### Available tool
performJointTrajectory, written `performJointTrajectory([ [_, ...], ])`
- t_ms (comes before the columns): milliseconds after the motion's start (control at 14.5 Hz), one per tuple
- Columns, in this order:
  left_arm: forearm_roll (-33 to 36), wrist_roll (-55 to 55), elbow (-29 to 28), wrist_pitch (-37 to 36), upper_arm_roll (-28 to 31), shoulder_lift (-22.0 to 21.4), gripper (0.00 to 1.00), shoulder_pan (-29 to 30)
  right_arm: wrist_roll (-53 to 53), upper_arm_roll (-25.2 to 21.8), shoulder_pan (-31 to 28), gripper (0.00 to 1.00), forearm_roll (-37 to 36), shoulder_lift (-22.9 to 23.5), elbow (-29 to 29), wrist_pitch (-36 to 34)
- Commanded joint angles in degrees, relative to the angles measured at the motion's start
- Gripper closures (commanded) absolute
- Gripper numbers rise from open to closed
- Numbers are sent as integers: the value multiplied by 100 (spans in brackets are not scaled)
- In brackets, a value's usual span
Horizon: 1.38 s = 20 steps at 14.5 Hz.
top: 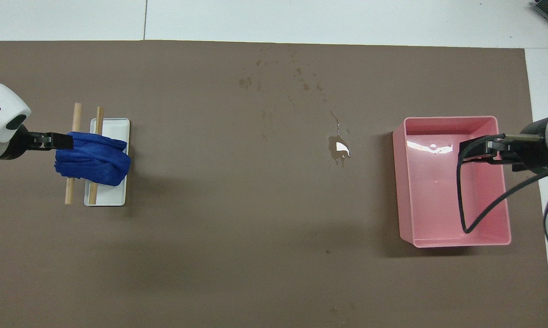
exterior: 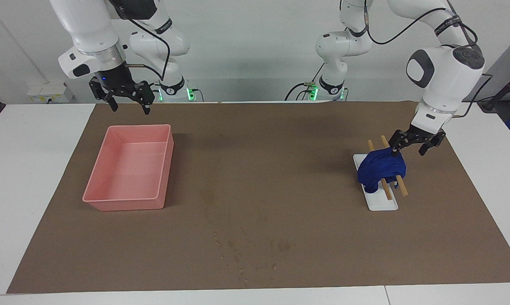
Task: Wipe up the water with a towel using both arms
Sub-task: 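Lower the left gripper onto the blue towel and close on it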
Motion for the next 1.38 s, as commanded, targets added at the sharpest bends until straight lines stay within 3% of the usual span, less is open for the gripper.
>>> performJointTrajectory([
  [0,99,-138,-478,518,-37,-135,0,17,35,32,-80,0,94,-154,-164,77],
  [414,99,-103,-655,740,-46,-99,2,-18,17,32,-80,0,94,-154,-164,77],
  [828,99,-130,-699,775,-46,-99,44,-62,26,32,-80,0,94,-154,-164,77],
  [966,99,-121,-699,767,-46,-99,51,-71,35,32,-80,0,94,-154,-164,77],
  [1310,99,-112,-602,670,-46,-38,94,-62,35,32,-72,0,94,-154,-164,95],
])
